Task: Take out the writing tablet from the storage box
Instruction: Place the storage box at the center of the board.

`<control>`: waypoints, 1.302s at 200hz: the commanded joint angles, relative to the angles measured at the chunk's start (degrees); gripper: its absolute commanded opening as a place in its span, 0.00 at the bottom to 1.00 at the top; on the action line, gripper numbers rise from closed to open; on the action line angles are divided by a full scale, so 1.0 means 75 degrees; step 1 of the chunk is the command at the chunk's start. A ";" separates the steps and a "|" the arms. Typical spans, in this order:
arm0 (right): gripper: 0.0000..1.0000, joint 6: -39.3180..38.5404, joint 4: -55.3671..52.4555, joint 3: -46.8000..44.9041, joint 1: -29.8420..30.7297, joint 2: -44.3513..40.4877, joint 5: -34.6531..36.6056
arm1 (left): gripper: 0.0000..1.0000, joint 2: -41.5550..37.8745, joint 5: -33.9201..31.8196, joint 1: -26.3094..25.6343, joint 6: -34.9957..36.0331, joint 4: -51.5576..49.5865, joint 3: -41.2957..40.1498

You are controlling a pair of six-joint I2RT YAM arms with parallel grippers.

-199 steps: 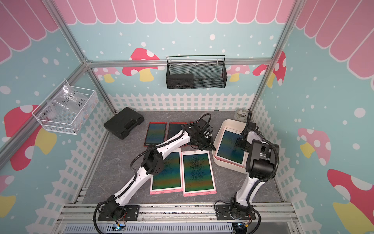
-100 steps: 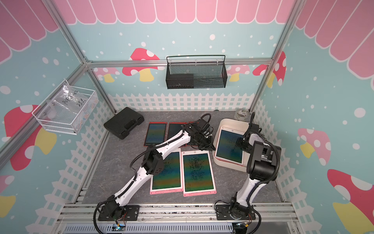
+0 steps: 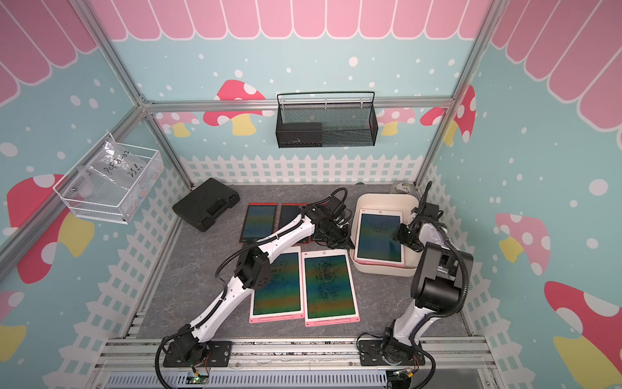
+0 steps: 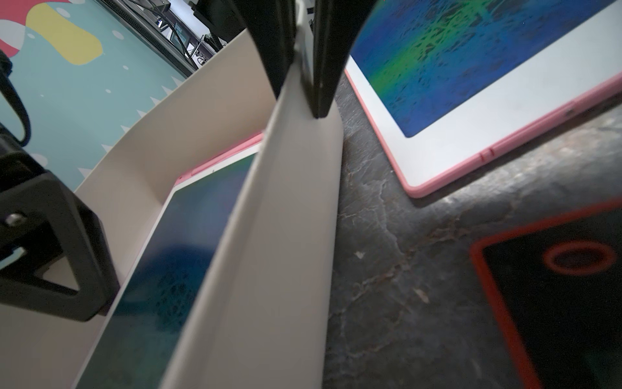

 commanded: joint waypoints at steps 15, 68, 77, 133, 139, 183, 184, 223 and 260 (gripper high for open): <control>0.56 -0.0095 -0.1201 -0.0103 0.0252 -0.0382 -0.1541 | 0.11 0.0372 0.0214 -0.0139 -0.0454 0.0527 0.0178; 0.46 -0.0004 -0.1351 -0.0006 0.0192 -0.0676 -0.1921 | 0.11 0.0431 0.0243 -0.0128 -0.0460 0.0527 0.0217; 0.46 -0.0015 -0.1387 0.0034 0.0192 -0.0700 -0.1905 | 0.11 0.0453 0.0254 -0.0127 -0.0476 0.0530 0.0229; 0.42 -0.0023 -0.1423 -0.0035 0.0180 -0.0795 -0.2077 | 0.11 0.0513 0.0275 -0.0105 -0.0483 0.0530 0.0267; 0.41 -0.0013 -0.1424 -0.0035 0.0184 -0.0828 -0.2114 | 0.11 0.0513 0.0270 -0.0110 -0.0489 0.0534 0.0282; 0.36 0.0052 -0.1465 -0.0081 0.0157 -0.0975 -0.2286 | 0.11 0.0571 0.0302 -0.0095 -0.0501 0.0542 0.0333; 0.36 0.0043 -0.1468 -0.0081 0.0157 -0.0982 -0.2286 | 0.11 0.0571 0.0302 -0.0094 -0.0501 0.0540 0.0333; 0.35 0.0051 -0.1482 -0.0027 0.0142 -0.1048 -0.2259 | 0.11 0.0536 0.0290 -0.0086 -0.0473 0.0539 0.0279; 0.34 0.0093 -0.1590 0.0168 0.0020 -0.1117 -0.2410 | 0.11 0.0446 0.0246 -0.0058 -0.0413 0.0539 0.0190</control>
